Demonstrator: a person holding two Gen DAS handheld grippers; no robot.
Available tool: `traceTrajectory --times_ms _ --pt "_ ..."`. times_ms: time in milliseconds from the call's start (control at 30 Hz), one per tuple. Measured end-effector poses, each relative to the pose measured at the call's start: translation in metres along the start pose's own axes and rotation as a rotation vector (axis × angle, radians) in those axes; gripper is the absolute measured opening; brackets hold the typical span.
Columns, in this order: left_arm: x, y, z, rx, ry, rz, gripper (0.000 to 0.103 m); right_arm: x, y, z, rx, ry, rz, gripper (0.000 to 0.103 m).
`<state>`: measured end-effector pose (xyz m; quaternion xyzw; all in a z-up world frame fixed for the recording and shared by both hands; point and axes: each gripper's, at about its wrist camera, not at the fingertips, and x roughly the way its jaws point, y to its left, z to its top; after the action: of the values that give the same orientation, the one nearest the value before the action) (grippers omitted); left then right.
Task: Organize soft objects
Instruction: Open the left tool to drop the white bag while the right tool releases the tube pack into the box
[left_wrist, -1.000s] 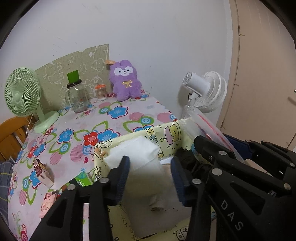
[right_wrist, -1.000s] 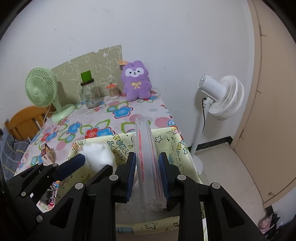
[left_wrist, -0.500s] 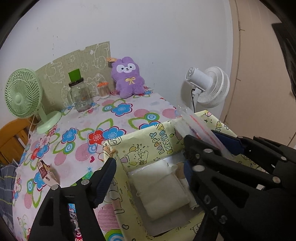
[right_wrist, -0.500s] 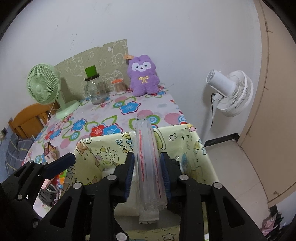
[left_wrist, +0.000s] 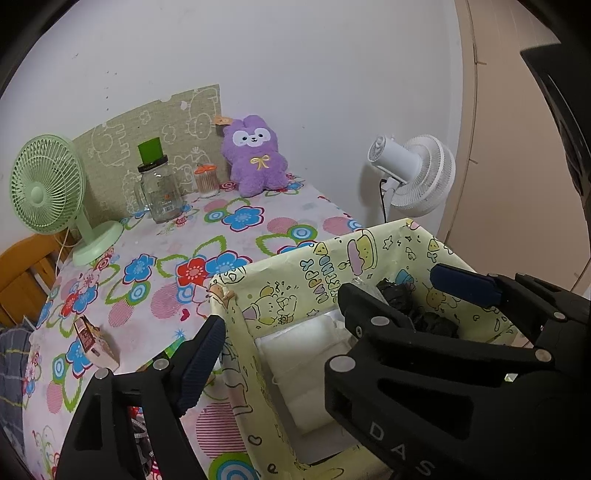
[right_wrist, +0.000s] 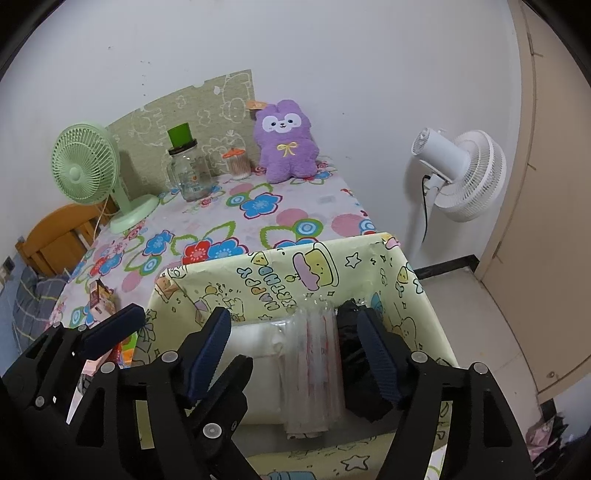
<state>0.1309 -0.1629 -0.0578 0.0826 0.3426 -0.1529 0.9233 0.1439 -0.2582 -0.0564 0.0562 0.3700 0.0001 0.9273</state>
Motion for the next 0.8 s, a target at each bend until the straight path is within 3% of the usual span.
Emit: traceTrajectory --times_ms 433,800 --pt "-0.022 -0.001 -0.002 -0.021 -0.034 -0.022 0.086 -0.025 0.006 -0.003 -0.018 -0.038 -0.035 0.082" --pt "-0.048 0.008 -0.005 -0.028 -0.079 0.009 0.089 -0.050 0.020 -0.003 -0.033 -0.091 -0.041 0.085"
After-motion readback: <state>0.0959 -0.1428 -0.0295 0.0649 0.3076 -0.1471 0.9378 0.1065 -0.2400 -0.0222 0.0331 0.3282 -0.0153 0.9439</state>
